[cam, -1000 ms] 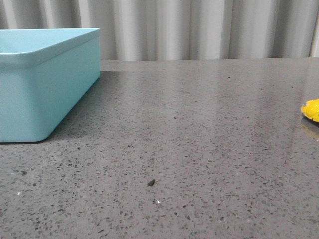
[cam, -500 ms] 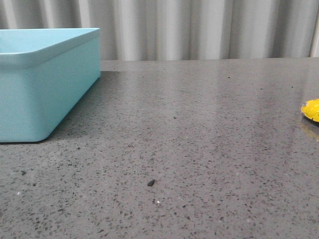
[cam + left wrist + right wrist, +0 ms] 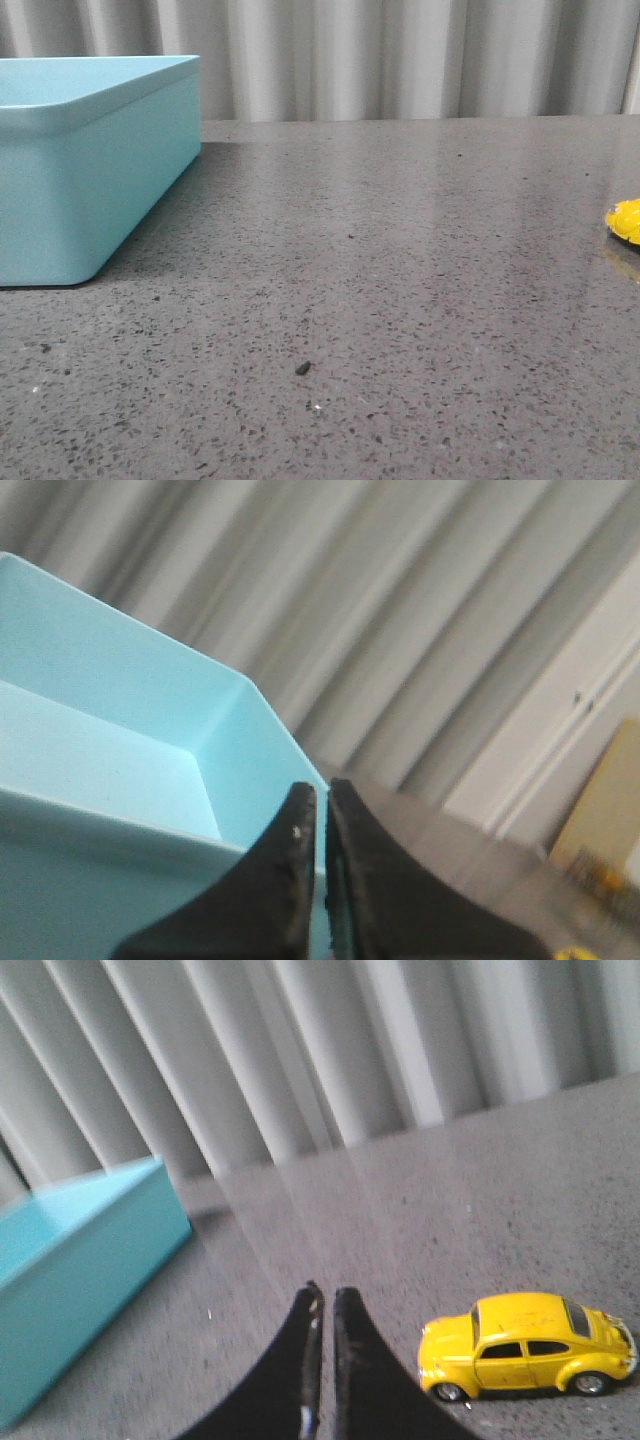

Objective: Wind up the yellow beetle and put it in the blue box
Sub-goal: 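Move the right gripper down over the yellow beetle car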

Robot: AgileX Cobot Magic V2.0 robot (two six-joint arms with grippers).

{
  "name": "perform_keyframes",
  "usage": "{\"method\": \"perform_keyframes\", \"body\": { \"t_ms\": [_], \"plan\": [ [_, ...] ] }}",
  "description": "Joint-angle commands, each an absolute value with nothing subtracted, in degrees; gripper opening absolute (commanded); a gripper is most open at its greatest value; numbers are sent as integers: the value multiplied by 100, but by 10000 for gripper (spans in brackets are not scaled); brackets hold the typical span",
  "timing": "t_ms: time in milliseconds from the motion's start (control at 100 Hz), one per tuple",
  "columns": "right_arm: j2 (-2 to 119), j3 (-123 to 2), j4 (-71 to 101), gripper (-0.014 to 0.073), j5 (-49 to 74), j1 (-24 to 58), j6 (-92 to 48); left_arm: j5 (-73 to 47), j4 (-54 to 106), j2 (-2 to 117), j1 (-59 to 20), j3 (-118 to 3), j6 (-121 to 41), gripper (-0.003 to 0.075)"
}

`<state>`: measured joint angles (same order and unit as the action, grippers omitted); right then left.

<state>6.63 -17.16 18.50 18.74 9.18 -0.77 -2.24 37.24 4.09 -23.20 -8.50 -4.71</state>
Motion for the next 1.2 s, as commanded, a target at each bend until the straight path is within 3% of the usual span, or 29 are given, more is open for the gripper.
{"method": "perform_keyframes", "body": {
  "t_ms": [0, 260, 400, 690, 910, 1190],
  "plan": [
    [1453, -2668, 1255, -53, 2466, 888, -221, -938, 2914, 1021, -2317, -1427, -513, -21],
    [4087, -5177, 235, -53, 6000, 888, -221, -1336, 2436, 2194, -2317, -2354, -742, -21],
    [5245, -6062, 0, -53, 6989, 888, -221, -1261, 2424, 2331, -2317, -2515, -828, -21],
    [6765, -6521, 0, -53, 6752, 882, -221, -1250, 2447, 2334, -2317, -2515, -828, -21],
    [7200, -6521, -42, -53, 5985, 874, -221, -1250, 2483, 2334, -2317, -2515, -828, -21],
    [7583, -6521, -249, -53, 5894, 512, -221, -1250, 2635, 2334, -2317, -2515, -828, -21]
  ]
}}
